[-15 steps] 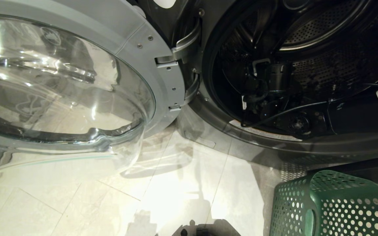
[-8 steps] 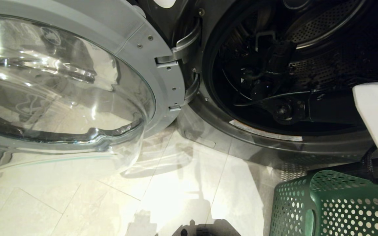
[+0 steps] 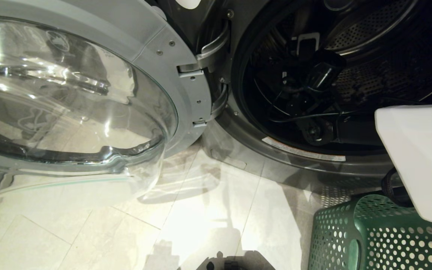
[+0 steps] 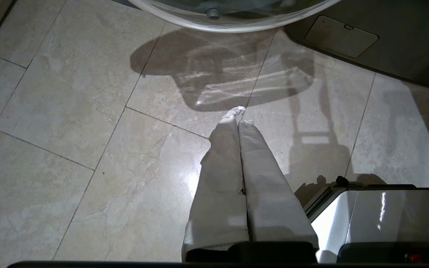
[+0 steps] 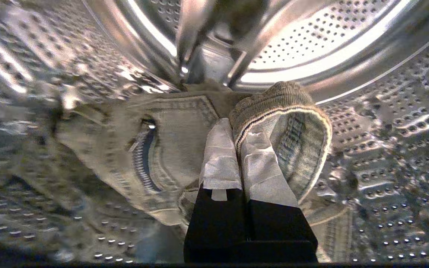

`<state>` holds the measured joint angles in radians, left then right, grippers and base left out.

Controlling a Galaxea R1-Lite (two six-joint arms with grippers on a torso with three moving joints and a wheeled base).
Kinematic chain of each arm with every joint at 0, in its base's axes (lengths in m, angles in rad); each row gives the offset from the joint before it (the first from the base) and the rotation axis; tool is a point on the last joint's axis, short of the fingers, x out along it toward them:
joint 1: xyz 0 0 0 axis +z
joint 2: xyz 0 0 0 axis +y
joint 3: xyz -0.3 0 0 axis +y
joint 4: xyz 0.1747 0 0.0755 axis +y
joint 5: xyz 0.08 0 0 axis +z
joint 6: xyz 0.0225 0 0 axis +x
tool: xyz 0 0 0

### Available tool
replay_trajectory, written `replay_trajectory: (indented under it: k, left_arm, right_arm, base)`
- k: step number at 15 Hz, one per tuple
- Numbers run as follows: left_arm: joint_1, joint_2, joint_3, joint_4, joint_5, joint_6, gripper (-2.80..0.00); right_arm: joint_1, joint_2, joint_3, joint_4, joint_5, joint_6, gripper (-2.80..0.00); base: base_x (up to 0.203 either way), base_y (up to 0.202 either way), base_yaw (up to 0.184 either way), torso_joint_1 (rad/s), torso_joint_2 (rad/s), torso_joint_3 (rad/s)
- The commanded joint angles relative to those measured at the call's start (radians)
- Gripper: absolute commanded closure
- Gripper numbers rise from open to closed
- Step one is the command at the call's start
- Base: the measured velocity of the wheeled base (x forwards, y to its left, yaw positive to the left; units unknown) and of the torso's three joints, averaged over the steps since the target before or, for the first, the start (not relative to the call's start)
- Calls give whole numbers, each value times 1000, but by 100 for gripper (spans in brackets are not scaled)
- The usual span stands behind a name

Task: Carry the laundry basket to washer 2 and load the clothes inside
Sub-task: Close the washing machine door with the left hand

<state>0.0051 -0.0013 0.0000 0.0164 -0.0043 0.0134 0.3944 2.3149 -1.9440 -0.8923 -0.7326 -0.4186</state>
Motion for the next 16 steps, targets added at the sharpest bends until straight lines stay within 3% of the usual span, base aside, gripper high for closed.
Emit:
replay_trajectory:
  k: [1,4,5,12,16]
  left_arm:
    - [1,0,2,0,0,0,0]
    - [0,0,2,0,0,0,0]
    - [1,0,2,0,0,0,0]
    - [1,0,2,0,0,0,0]
    - [1,0,2,0,0,0,0]
  right_arm:
    - [-13,11,-4,11,-2,-11,0]
    - [-23,3,-5,47,-4,-22,0]
    - [-26,0,-7,52,2,-22,-280]
    - [-25,-21,35,53,11,-8,-280]
    - [-19,-166,251,71,48,47,-280]
  base:
    - [0,0,0,0,0,0]
    - [0,0,0,0,0,0]
    - [0,0,0,0,0,0]
    - [0,0,0,0,0,0]
    - [0,0,0,0,0,0]
